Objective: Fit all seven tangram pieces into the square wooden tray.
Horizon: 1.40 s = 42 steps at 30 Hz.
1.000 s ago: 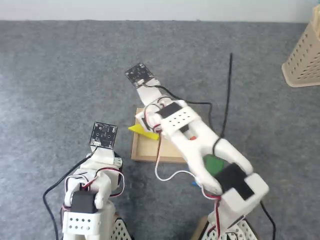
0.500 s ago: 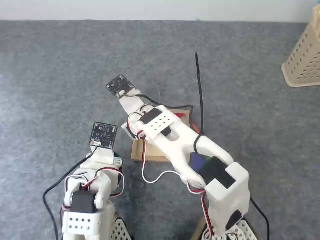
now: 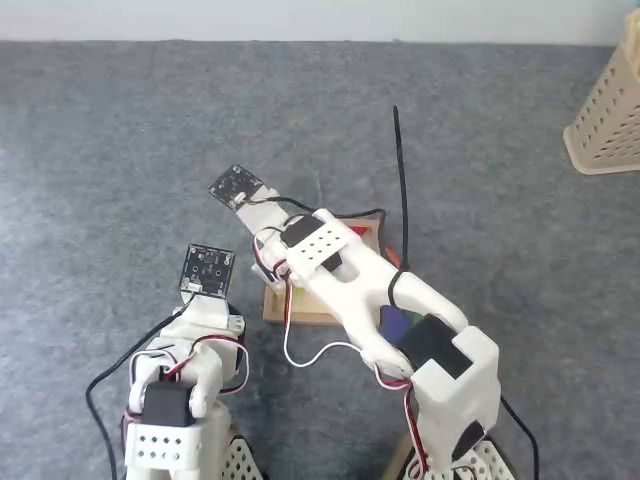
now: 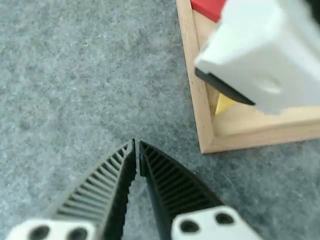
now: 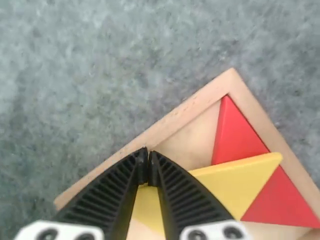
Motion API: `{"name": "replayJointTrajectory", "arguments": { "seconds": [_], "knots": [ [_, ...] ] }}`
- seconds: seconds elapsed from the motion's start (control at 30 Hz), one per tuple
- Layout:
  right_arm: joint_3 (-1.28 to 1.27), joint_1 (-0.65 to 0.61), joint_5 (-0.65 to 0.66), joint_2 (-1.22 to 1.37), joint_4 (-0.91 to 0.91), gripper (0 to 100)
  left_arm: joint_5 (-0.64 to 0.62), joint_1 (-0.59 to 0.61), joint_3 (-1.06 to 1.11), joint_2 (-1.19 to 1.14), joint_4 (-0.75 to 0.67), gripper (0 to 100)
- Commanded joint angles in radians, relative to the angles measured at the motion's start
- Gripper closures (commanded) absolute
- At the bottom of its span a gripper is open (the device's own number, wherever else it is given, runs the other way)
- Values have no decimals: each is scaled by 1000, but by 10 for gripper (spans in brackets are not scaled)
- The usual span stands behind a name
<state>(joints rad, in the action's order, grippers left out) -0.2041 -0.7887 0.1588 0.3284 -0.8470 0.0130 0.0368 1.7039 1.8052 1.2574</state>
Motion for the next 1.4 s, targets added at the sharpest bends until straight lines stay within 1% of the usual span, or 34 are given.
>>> {"name": "replayJointTrajectory", "arguments": {
  "seconds": [0.0, 0.13, 0.23, 0.33, 0.37, 0.47, 0.57, 0.67, 0.83, 1.0, 1.2, 1.37],
  "knots": [
    [2, -8, 26, -111, -24, 992, -6, 5, -19, 21, 6, 988],
    [-69, 5, 25, -248, -21, 992, -6, 5, -19, 21, 6, 988],
    [-124, 47, 23, -358, -19, 992, -6, 5, -19, 21, 6, 988],
    [-180, 128, 17, -438, -19, 992, -6, 5, -19, 21, 6, 988],
    [-195, 166, 15, -450, -19, 992, -6, 5, -19, 21, 6, 988],
    [-207, 277, -43, -433, -18, 992, -6, 5, -19, 21, 6, 988],
    [-199, 326, -51, -372, -15, 992, -6, 5, -19, 21, 6, 988],
    [-195, 320, -51, -303, 12, 992, -6, 5, -19, 21, 6, 988],
    [-160, 243, 0, -220, 13, 992, -6, 5, -19, 21, 6, 988],
    [-149, 180, 6, -205, 24, 992, -6, 5, -19, 21, 6, 988],
    [-84, 173, 8, -196, 22, 992, -6, 5, -19, 21, 6, 988],
    [-80, 139, 72, -194, 42, 992, -6, 5, -19, 21, 6, 988]
  ]
}}
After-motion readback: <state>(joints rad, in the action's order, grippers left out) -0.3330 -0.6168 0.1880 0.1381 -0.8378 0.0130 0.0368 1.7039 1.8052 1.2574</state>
